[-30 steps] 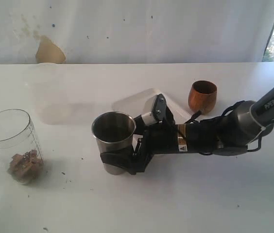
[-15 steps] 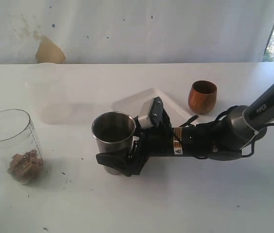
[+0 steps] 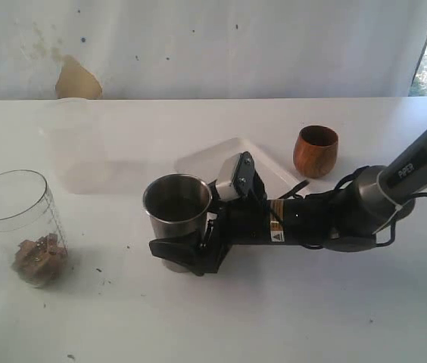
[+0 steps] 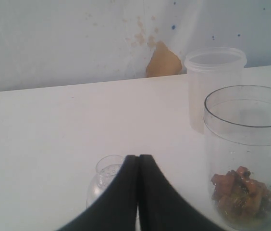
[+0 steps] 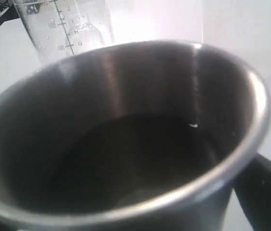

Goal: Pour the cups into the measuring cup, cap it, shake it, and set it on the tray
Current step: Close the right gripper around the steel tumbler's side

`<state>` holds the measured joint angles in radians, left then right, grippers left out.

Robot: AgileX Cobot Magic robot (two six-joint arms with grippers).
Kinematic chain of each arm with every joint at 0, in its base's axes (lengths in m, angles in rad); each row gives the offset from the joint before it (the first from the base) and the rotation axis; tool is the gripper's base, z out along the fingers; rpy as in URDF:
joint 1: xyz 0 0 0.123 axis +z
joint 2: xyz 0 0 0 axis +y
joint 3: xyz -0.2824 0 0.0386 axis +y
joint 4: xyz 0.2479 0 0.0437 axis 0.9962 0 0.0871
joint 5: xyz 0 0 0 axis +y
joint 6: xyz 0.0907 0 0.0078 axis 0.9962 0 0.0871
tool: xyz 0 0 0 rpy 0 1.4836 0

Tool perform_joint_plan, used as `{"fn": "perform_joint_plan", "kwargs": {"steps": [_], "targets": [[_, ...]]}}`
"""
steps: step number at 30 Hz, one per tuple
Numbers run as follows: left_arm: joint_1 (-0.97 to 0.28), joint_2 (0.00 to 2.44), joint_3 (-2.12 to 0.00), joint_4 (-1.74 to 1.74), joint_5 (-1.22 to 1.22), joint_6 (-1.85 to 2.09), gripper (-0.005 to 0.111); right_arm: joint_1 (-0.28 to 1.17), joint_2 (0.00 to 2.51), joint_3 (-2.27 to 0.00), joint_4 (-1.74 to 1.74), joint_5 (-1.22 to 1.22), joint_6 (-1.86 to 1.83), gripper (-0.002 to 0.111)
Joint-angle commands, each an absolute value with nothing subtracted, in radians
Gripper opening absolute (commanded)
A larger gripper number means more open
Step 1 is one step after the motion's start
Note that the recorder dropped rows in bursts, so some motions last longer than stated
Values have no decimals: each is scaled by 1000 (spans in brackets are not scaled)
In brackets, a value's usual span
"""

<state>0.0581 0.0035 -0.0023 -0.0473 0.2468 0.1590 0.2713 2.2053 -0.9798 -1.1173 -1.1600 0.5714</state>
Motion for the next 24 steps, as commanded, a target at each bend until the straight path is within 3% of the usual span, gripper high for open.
{"fn": "perform_joint_plan", "kwargs": {"steps": [1, 24], "targets": [[56, 0, 0, -47, 233, 158, 0, 272, 2229, -979, -1095, -1174, 553, 105], [56, 0, 0, -47, 233, 158, 0, 291, 2266, -988, -1071, -1221, 474, 105]]}}
